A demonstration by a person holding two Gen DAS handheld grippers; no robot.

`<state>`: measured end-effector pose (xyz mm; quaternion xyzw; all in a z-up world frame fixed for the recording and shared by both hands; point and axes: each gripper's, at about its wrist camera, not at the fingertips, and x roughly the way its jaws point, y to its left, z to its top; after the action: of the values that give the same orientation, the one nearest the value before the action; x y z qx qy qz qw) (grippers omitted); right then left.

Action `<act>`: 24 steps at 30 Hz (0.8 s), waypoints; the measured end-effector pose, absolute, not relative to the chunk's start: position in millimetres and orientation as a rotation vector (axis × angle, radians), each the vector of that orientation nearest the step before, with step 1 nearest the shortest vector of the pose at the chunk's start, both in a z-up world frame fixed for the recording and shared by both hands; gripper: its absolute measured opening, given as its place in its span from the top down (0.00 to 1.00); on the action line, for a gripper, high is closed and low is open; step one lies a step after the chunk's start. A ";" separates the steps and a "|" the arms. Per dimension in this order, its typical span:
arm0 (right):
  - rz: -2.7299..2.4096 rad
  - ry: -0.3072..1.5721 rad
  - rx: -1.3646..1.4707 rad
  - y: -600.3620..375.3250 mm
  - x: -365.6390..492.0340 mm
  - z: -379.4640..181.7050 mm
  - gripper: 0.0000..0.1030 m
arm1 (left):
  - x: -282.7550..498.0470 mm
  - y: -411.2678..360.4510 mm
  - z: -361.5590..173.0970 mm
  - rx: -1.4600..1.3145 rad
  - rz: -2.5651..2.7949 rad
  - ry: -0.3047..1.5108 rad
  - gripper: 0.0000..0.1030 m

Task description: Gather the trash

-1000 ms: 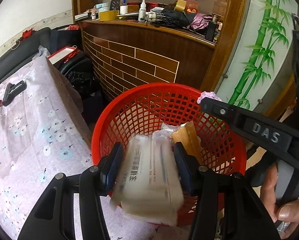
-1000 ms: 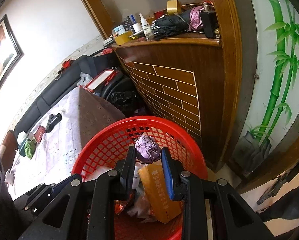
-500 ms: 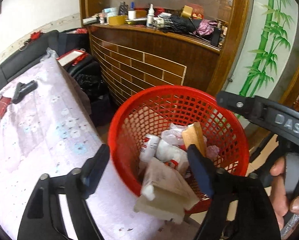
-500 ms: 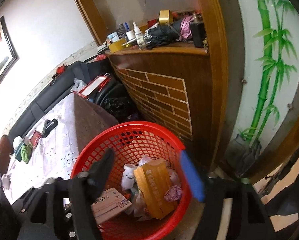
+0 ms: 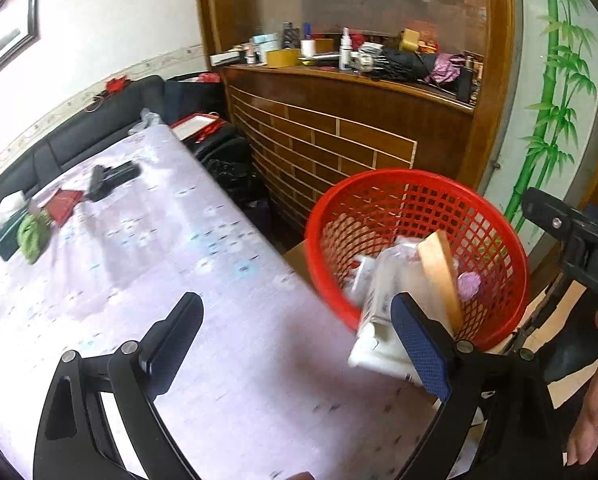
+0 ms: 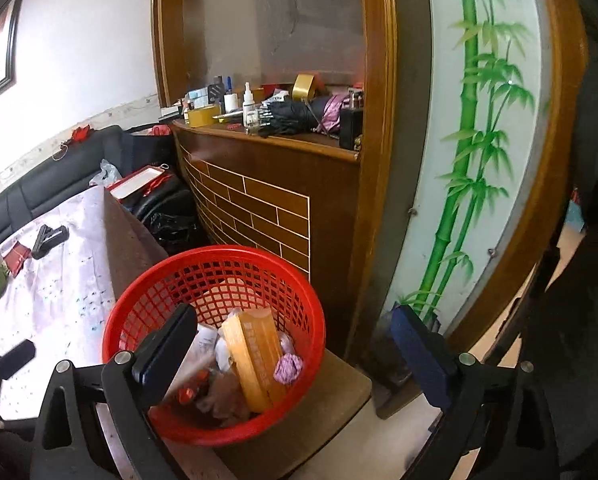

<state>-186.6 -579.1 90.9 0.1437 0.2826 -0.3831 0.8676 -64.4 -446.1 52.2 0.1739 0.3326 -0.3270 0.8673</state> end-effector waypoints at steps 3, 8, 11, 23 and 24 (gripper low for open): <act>-0.817 0.580 0.276 -562.1 -194.9 90.2 0.03 | -71.5 -425.8 57.0 0.382 -0.625 0.645 0.09; -0.798 0.551 0.260 -521.4 -212.5 89.2 0.02 | -91.0 -378.0 66.4 0.431 -0.468 0.560 0.08; -0.757 0.531 0.212 -486.7 -216.9 87.9 0.01 | -104.8 -345.3 71.9 0.420 -0.452 0.519 0.06; -0.628 0.427 0.107 -384.4 -217.4 90.0 0.01 | -142.0 -211.6 71.9 0.294 -0.299 0.473 0.06; -0.623 0.430 0.100 -378.5 -215.8 88.9 0.01 | -142.5 -202.3 71.1 0.269 -0.282 0.469 0.06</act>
<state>-215.8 -378.5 88.9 0.0489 0.2096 -0.3039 0.9281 -142.5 -202.3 71.1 0.1325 0.2307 -0.1386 0.9539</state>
